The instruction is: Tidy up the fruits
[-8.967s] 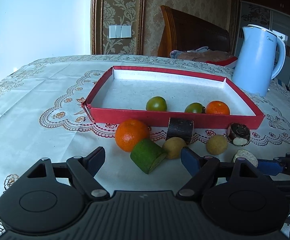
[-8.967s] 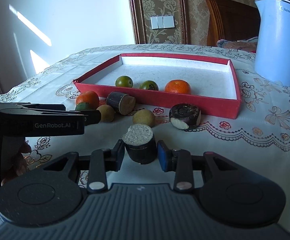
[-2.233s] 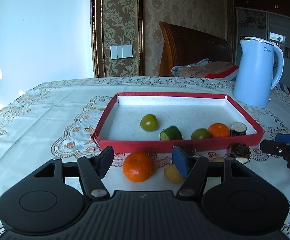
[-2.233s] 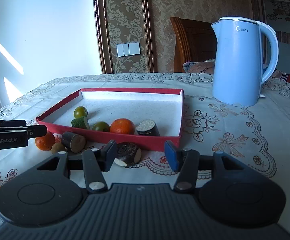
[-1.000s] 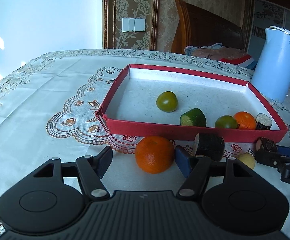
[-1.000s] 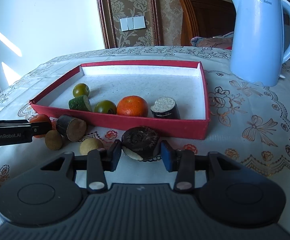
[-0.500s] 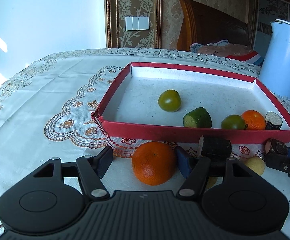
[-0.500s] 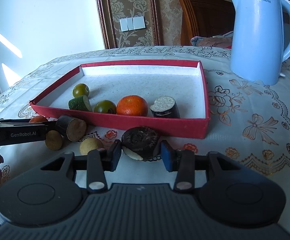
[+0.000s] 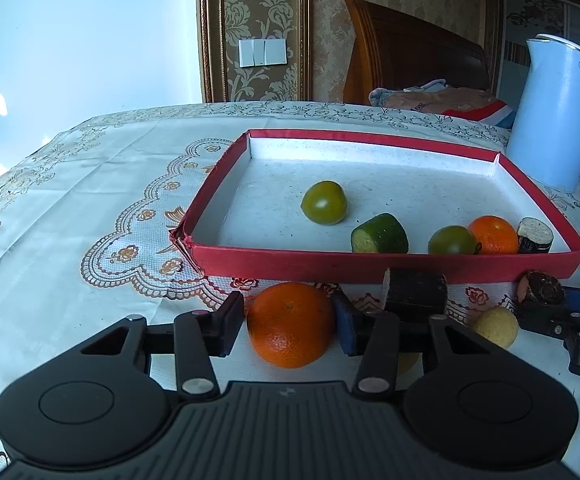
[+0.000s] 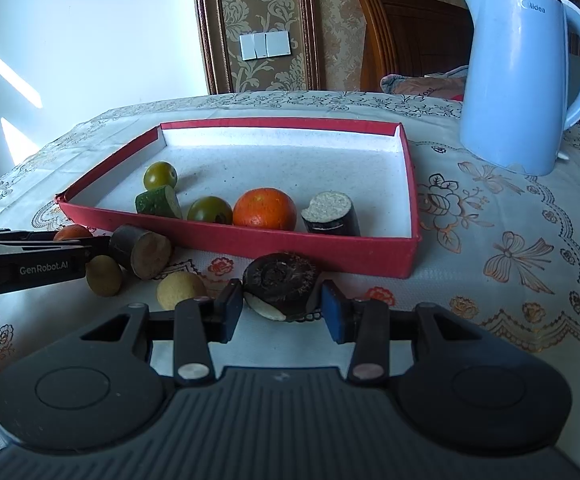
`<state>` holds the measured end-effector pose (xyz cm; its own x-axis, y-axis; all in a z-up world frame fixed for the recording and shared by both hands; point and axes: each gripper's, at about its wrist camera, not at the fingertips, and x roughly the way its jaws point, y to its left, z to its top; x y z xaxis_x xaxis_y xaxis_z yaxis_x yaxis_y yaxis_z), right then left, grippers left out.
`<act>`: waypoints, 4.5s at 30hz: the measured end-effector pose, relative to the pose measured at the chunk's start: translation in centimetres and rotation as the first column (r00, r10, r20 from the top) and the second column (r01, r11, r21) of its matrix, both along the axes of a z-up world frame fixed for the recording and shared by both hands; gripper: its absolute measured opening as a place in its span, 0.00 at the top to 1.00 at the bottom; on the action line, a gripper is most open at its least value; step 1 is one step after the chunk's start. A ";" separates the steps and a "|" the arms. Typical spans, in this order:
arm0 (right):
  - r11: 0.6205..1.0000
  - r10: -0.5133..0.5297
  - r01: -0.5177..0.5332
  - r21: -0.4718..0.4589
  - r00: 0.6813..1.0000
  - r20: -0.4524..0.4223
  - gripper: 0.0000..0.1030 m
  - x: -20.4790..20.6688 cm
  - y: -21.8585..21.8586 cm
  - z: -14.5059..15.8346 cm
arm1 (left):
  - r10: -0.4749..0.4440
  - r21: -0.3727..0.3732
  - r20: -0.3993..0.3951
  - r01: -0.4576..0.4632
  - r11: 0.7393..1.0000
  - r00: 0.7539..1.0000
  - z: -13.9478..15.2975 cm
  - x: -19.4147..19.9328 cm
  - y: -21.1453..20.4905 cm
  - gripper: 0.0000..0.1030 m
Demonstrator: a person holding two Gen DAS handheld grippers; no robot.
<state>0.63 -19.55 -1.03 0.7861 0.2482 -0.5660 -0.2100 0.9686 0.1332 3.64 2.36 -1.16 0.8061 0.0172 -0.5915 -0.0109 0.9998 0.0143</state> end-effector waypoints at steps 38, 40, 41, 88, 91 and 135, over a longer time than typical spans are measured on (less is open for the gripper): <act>0.999 -0.005 0.005 -0.031 1.000 0.010 0.61 -0.1 0.5 0.0 | 0.050 0.000 0.085 -0.050 0.999 0.995 0.4 -1.5 -0.1 0.59; 1.000 -0.009 0.009 -0.029 1.000 0.011 0.61 -0.2 0.4 0.0 | 0.051 0.003 0.088 -0.051 0.999 0.995 0.5 -1.5 -0.2 0.59; 1.000 -0.013 0.013 -0.027 1.000 0.013 0.61 -0.2 0.4 0.1 | 0.053 0.005 0.094 -0.054 0.999 0.994 0.5 -1.6 -0.2 0.59; 1.000 0.030 -0.029 -0.012 0.989 0.146 0.73 -0.3 1.6 3.9 | 0.040 0.026 0.137 -0.044 0.999 0.990 0.8 -2.1 -0.6 0.59; 0.999 0.041 -0.038 -0.022 0.988 0.146 0.75 0.4 2.0 4.4 | 0.042 0.015 0.135 -0.045 0.999 0.990 0.9 -2.1 -0.4 0.59; 0.997 0.064 -0.068 0.026 0.988 0.138 0.67 -0.4 1.7 4.0 | 0.042 0.016 0.164 -0.045 0.999 0.986 1.5 -2.3 -0.4 0.59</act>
<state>0.22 -17.90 3.02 0.8369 0.3178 -0.4456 -0.2915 0.9479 0.1284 1.30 1.92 0.36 0.8900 0.0652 -0.4512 -0.0585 0.9979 0.0288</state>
